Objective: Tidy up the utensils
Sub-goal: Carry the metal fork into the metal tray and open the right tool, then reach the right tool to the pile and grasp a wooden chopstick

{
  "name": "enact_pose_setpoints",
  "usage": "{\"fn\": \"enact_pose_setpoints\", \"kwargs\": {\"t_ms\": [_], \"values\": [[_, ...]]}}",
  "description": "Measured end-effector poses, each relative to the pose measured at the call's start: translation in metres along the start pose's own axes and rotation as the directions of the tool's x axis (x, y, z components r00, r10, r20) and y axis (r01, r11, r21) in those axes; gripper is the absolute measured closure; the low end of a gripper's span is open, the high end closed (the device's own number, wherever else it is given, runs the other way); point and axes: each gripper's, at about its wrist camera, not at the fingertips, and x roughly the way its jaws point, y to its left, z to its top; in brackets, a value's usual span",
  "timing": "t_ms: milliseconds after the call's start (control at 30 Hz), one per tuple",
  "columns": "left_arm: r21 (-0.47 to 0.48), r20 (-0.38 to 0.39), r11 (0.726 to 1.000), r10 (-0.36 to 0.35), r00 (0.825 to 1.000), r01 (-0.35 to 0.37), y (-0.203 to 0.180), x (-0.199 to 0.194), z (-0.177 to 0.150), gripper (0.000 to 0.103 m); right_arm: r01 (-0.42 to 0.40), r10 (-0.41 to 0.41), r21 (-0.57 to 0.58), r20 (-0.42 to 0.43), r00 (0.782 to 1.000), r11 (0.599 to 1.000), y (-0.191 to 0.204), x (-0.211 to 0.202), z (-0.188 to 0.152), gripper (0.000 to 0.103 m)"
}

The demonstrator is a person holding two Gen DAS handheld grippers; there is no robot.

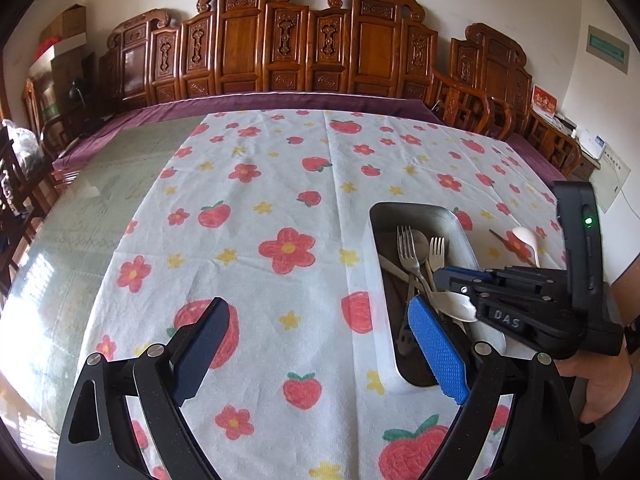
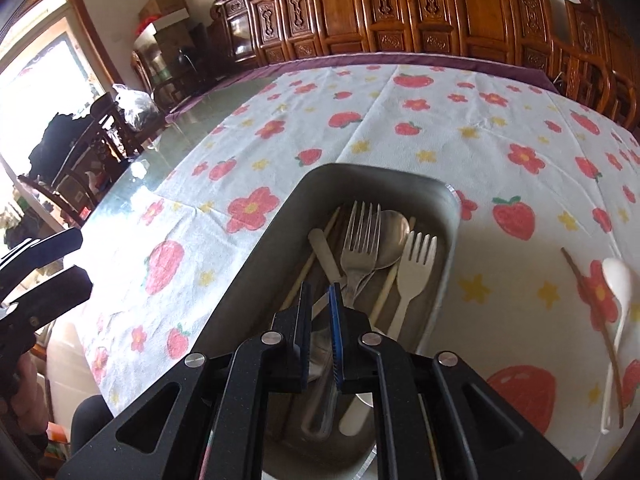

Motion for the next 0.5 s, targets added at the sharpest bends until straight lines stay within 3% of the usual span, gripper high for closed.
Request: {"fn": "enact_pose_setpoints", "kwargs": {"t_ms": [100, 233, 500], "values": [[0.007, 0.009, 1.000, -0.005, 1.000, 0.005, -0.007, -0.004, 0.001, 0.016, 0.003, -0.002, -0.029, 0.041, 0.999, 1.000, -0.011, -0.027, -0.003, 0.091], [0.018, 0.012, 1.000, -0.026, 1.000, 0.026, -0.023, -0.004, 0.006, 0.016, 0.065, -0.060, -0.078, 0.063, 0.996, 0.995, -0.040, -0.056, -0.010, 0.091], [0.061, 0.015, 0.996, -0.061, 0.998, 0.060, -0.068, -0.001, 0.015, 0.016, 0.225, -0.223, -0.080, 0.033, 0.974, 0.971, -0.141, -0.068, -0.024, 0.091]]}}
